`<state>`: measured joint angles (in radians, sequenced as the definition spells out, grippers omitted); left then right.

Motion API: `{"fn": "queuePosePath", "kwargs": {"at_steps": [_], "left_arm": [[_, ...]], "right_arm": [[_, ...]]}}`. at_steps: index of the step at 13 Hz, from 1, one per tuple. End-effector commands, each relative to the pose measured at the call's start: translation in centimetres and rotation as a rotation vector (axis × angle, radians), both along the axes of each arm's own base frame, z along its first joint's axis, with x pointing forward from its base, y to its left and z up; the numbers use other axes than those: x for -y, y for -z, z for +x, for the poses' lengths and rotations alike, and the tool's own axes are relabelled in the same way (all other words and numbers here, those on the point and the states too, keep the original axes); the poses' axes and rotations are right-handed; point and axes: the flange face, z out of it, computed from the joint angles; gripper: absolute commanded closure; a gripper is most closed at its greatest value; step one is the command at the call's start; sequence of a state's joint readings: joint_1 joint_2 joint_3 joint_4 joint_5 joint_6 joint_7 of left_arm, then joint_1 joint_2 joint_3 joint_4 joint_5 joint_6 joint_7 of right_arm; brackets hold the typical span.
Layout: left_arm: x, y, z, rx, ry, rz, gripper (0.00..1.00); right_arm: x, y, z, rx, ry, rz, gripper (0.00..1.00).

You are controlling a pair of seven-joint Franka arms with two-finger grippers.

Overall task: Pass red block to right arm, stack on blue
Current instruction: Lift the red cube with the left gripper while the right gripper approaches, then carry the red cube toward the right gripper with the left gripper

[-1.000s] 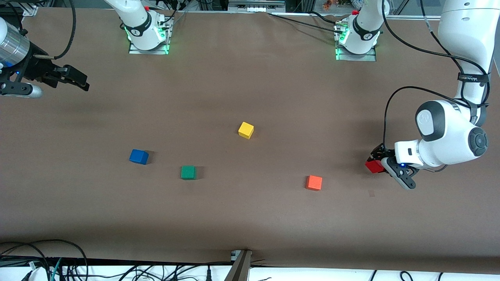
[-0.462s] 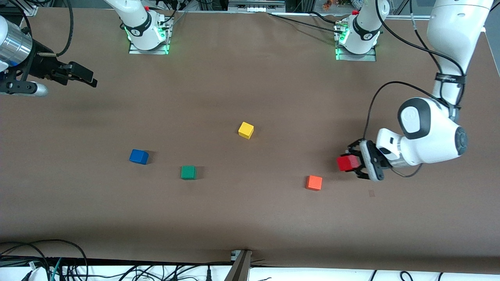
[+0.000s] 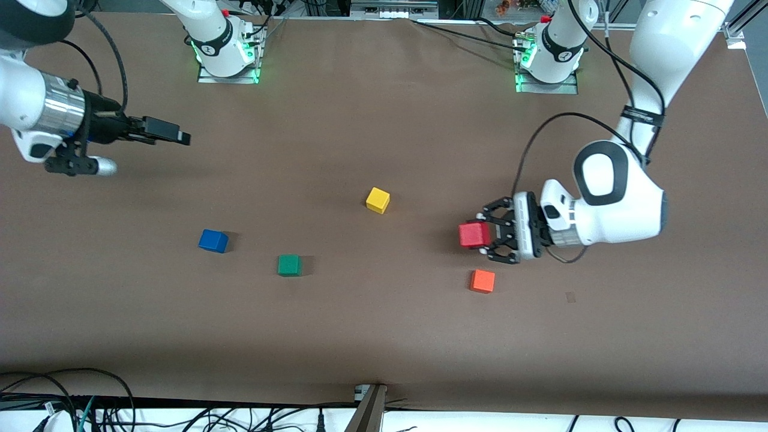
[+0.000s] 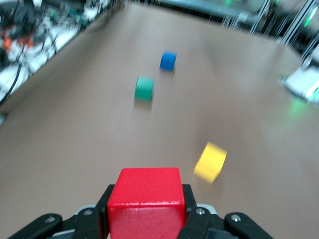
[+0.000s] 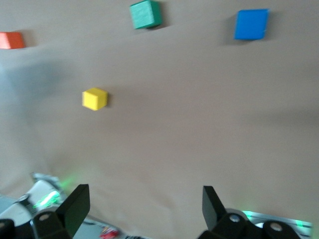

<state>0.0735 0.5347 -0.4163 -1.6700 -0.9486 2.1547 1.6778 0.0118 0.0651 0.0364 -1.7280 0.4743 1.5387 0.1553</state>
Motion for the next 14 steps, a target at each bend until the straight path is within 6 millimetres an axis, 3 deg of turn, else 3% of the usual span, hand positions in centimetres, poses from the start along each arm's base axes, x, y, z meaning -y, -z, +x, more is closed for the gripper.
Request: {"fn": "queuePosePath", "kwargs": {"at_steps": [1, 5, 7, 11, 12, 14], "left_arm": [[4.8, -1.1, 0.4, -0.014, 0.003, -0.160, 1.00], [12.3, -2.2, -1.5, -0.107, -0.025, -0.350, 1.00], [14.9, -3.1, -2.4, -0.128, -0.021, -0.400, 1.00], [18.6, -4.7, -3.0, -0.120, -0.020, -0.452, 1.00], [20.1, -4.8, -3.8, -0.137, -0.028, -0.470, 1.00], [21.0, -5.1, -4.0, -0.128, -0.061, -0.468, 1.00]], "right_arm": [[-1.8, 2.8, 1.2, -0.105, 0.032, 0.205, 0.00], [-5.3, 8.4, 4.6, -0.188, 0.125, 0.624, 0.00], [-7.7, 10.9, 5.4, -0.173, 0.129, 0.748, 0.00], [-11.4, 15.3, 3.8, -0.091, 0.184, 0.895, 0.00], [-11.7, 16.0, 3.4, -0.088, 0.197, 0.928, 0.00], [-13.8, 15.9, 3.3, -0.079, 0.224, 0.961, 0.00]]}}
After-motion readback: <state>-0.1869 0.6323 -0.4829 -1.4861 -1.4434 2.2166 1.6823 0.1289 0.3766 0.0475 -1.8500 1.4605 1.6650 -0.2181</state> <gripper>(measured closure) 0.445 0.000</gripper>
